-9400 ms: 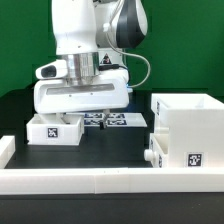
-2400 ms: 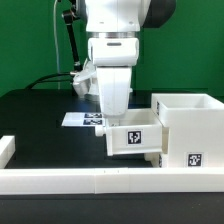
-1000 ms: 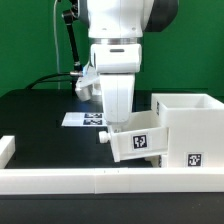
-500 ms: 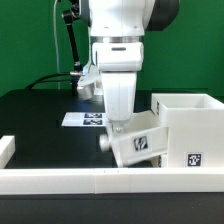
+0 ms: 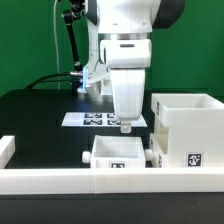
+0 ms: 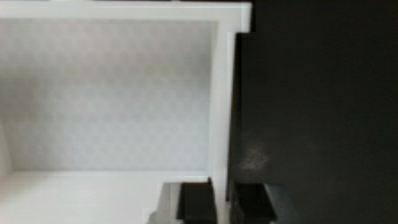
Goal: Assemble drawer
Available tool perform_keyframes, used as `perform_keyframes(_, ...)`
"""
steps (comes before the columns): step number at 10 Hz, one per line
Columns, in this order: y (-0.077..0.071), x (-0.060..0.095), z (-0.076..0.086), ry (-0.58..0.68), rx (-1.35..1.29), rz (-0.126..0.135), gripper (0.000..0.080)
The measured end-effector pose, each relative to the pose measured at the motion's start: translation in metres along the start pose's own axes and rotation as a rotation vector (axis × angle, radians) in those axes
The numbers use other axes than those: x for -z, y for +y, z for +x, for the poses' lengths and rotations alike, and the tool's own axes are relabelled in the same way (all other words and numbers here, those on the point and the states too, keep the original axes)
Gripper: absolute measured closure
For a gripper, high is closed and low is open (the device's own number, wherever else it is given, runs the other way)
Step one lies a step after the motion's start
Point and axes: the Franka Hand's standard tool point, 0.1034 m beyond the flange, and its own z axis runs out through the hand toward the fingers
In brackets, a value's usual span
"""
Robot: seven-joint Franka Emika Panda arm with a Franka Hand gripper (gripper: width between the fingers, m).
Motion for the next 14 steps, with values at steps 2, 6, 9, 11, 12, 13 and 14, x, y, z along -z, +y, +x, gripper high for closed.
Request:
perform_keyframes(2,0.0,0.0,0.0,0.0,0.0,0.0,0.0769)
perform_keyframes(6,-0.005,-0.01,-0.008,0.003,-0.003,0.016,0.0407)
perform_keyframes(9,-0.013,-0.026,-0.021,0.009,-0.014,0.043,0.0172)
perform_keyframes(11,-0.018,-0.037,-0.025,0.014,-0.023,0.061,0.0154)
perform_keyframes(12,-0.022,-0.042,-0.025,0.016,-0.026,0.071,0.0151)
perform_keyframes(13,-0.023,-0.045,-0.025,0.017,-0.026,0.076,0.0151)
perform_keyframes(14,-0.024,-0.047,-0.025,0.018,-0.024,0.08,0.0151)
